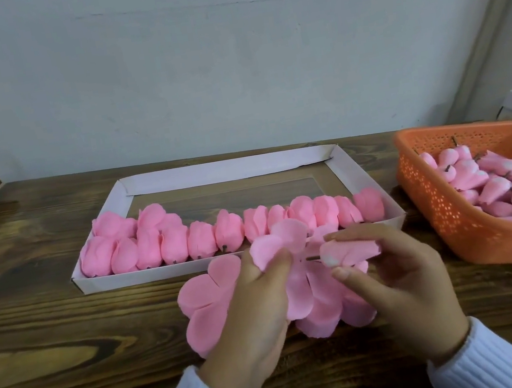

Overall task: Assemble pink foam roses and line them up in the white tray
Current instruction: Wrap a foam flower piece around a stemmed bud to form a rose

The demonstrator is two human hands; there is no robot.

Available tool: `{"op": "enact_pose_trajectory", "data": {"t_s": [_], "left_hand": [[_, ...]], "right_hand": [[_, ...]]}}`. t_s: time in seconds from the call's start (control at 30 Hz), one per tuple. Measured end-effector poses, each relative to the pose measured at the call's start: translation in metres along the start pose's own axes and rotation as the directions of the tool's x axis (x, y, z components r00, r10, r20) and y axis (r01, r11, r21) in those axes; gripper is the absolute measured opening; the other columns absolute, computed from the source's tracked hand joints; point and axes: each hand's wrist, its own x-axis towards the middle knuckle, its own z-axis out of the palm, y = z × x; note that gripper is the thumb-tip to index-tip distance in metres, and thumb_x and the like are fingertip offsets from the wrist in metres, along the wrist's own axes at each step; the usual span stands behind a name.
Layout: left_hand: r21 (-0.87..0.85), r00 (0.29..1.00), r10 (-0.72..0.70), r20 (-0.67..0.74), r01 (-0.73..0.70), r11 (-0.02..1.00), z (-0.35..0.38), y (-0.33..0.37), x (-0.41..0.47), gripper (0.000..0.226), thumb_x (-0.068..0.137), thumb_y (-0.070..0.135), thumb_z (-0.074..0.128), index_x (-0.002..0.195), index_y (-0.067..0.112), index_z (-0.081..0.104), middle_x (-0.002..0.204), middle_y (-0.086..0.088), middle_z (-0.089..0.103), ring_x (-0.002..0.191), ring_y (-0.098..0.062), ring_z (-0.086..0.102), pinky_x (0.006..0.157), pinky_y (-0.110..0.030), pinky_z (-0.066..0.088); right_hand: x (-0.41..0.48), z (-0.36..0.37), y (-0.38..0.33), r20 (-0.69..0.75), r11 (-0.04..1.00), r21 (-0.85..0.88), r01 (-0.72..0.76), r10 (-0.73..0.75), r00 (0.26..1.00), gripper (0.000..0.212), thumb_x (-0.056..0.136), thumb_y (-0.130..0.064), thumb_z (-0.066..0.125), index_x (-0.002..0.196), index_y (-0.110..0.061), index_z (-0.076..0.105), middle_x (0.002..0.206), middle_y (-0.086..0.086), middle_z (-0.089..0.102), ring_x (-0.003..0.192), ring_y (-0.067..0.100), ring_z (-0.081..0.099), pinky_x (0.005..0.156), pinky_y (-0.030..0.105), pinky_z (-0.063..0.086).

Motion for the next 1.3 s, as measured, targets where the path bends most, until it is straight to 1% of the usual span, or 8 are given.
{"op": "enact_pose_trajectory", "data": {"t_s": [0.27, 0.4, 0.53, 0.67, 0.8, 1.0, 1.13, 1.3], "left_hand": [[-0.053, 0.992, 0.048, 0.121, -0.042, 0.998, 0.002, -0.002, -0.002, 0.041, 0.086, 0.021, 0.063, 0.125, 0.008, 0.055, 0.117, -0.015, 0.067, 0.113, -0.029, 0.062, 0.104, -0.051, 0.044], [0.015, 0.929, 0.178, 0.324, -0.193, 0.981, 0.000, -0.003, -0.006, 0.065, 0.073, 0.036, 0.070, 0.132, 0.035, 0.041, 0.127, 0.012, 0.063, 0.123, -0.007, 0.055, 0.106, -0.033, 0.041], [0.169, 0.732, 0.378, 0.566, -0.553, 0.816, 0.001, -0.007, -0.013, 0.076, 0.087, 0.064, 0.050, 0.147, 0.041, 0.009, 0.156, 0.022, 0.023, 0.144, 0.001, 0.016, 0.117, -0.030, 0.022], [0.181, 0.601, 0.710, 0.367, -0.795, 0.580, 0.008, -0.005, -0.016, 0.054, 0.099, 0.049, 0.039, 0.148, 0.035, 0.022, 0.155, 0.011, 0.029, 0.145, -0.015, 0.024, 0.116, -0.029, 0.025], [0.058, 0.644, 0.751, 0.147, -0.763, 0.643, 0.007, -0.002, -0.014, 0.056, 0.085, 0.022, 0.063, 0.134, 0.026, 0.035, 0.116, 0.003, 0.068, 0.123, -0.018, 0.056, 0.102, -0.027, 0.041], [0.023, 0.723, 0.668, 0.177, -0.682, 0.731, 0.012, -0.001, -0.016, 0.073, 0.071, 0.019, 0.071, 0.135, 0.024, 0.036, 0.076, 0.003, 0.070, 0.090, -0.017, 0.069, 0.090, -0.031, 0.051], [0.065, 0.714, 0.656, 0.244, -0.687, 0.724, 0.013, -0.003, -0.018, 0.067, 0.070, 0.015, 0.074, 0.129, 0.029, 0.045, 0.079, 0.006, 0.069, 0.088, -0.020, 0.068, 0.097, -0.050, 0.047], [0.136, 0.770, 0.629, 0.107, -0.638, 0.758, 0.011, -0.010, -0.014, 0.051, 0.072, 0.020, 0.073, 0.115, 0.038, 0.053, 0.082, 0.000, 0.069, 0.088, -0.014, 0.069, 0.084, -0.019, 0.051]], "right_hand": [[0.000, 0.000, 0.003, 0.035, 0.960, -0.278, 0.042, -0.034, 0.999, 0.033, 0.071, -0.015, 0.077, 0.101, -0.026, 0.067, 0.101, -0.021, 0.068, 0.093, -0.004, 0.064, 0.082, 0.010, 0.047], [0.000, 0.002, 0.006, 0.027, 0.939, -0.334, 0.083, -0.078, 0.997, 0.027, 0.071, -0.009, 0.079, 0.095, -0.019, 0.070, 0.093, -0.011, 0.070, 0.089, 0.004, 0.064, 0.082, 0.014, 0.048], [-0.002, 0.002, 0.009, -0.027, 0.984, -0.097, -0.151, 0.149, 0.988, 0.013, 0.067, -0.007, 0.071, 0.080, -0.010, 0.070, 0.072, 0.004, 0.069, 0.068, 0.023, 0.064, 0.061, 0.037, 0.054], [-0.001, 0.002, 0.005, 0.027, 0.880, 0.348, -0.323, 0.335, 0.942, 0.040, 0.063, 0.001, 0.071, 0.095, -0.022, 0.075, 0.087, 0.008, 0.075, 0.078, 0.021, 0.070, 0.066, 0.031, 0.057], [-0.003, 0.009, -0.001, 0.323, 0.626, 0.561, -0.542, 0.436, 0.840, 0.046, 0.051, -0.016, 0.088, 0.096, -0.013, 0.077, 0.089, 0.022, 0.072, 0.076, 0.033, 0.067, 0.057, 0.031, 0.057], [-0.008, 0.019, -0.011, 0.589, 0.232, 0.688, -0.688, 0.375, 0.716, 0.043, 0.075, -0.009, 0.079, 0.113, 0.006, 0.066, 0.111, 0.026, 0.067, 0.099, 0.029, 0.068, 0.082, 0.036, 0.057], [-0.006, 0.021, -0.017, 0.627, 0.205, 0.691, -0.693, 0.307, 0.716, 0.043, 0.085, -0.006, 0.069, 0.126, 0.001, 0.058, 0.122, 0.021, 0.063, 0.114, 0.029, 0.061, 0.096, 0.037, 0.051], [-0.004, 0.016, -0.014, 0.594, 0.303, 0.635, -0.711, 0.396, 0.700, 0.042, 0.081, 0.001, 0.064, 0.123, -0.006, 0.061, 0.116, 0.027, 0.062, 0.103, 0.038, 0.059, 0.084, 0.037, 0.055]]}}
